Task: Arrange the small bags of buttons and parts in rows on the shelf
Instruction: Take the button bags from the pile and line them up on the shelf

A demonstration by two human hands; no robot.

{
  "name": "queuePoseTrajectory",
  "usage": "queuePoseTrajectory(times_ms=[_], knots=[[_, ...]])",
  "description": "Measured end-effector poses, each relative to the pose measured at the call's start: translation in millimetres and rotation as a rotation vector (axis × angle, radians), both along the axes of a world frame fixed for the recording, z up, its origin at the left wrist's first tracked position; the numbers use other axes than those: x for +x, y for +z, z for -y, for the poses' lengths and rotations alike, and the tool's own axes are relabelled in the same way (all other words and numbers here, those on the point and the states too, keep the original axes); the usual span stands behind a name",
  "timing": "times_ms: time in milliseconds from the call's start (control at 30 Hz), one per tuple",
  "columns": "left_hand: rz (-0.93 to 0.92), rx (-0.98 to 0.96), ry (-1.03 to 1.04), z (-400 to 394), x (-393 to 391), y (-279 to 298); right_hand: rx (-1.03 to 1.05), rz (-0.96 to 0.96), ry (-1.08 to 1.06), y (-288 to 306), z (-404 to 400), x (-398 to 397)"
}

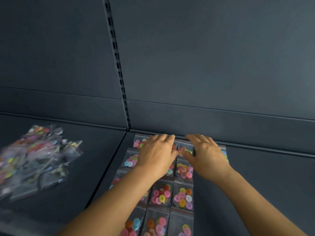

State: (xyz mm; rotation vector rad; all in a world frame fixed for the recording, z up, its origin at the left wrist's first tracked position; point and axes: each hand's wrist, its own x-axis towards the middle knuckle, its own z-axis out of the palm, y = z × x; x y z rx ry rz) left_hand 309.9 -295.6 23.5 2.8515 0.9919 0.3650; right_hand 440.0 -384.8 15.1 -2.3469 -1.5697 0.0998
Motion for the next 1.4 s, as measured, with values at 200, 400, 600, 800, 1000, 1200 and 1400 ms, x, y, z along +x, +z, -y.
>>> queuePoseTrajectory(times_ms=[200,400,600,800,1000,1200,1400], knots=[[0.014,0.023,0.104,-36.4,-75.1,12.3,0.003,0.008,0.134,11.1,-48.6,-66.8],[-0.017,0.027,0.199,-84.4,-160.3,13.4,-0.002,0.001,0.21,19.6,-105.1,-142.2],[-0.018,0.02,0.259,-133.6,-234.7,12.8,-0.008,-0.028,0.25,21.7,-157.6,-210.8],[0.005,0.011,0.299,-182.8,-293.8,4.3,-0.023,-0.063,0.274,18.9,-202.9,-266.9],[0.018,-0.066,0.367,-235.3,-336.2,-7.8,-0.051,-0.107,0.291,15.1,-249.8,-303.6],[0.012,-0.156,0.451,-278.4,-360.1,-16.6,-0.097,-0.13,0.298,8.1,-295.5,-323.2],[0.026,-0.204,0.46,-308.8,-354.1,-28.7,-0.135,-0.128,0.255,-2.4,-340.3,-330.3]])
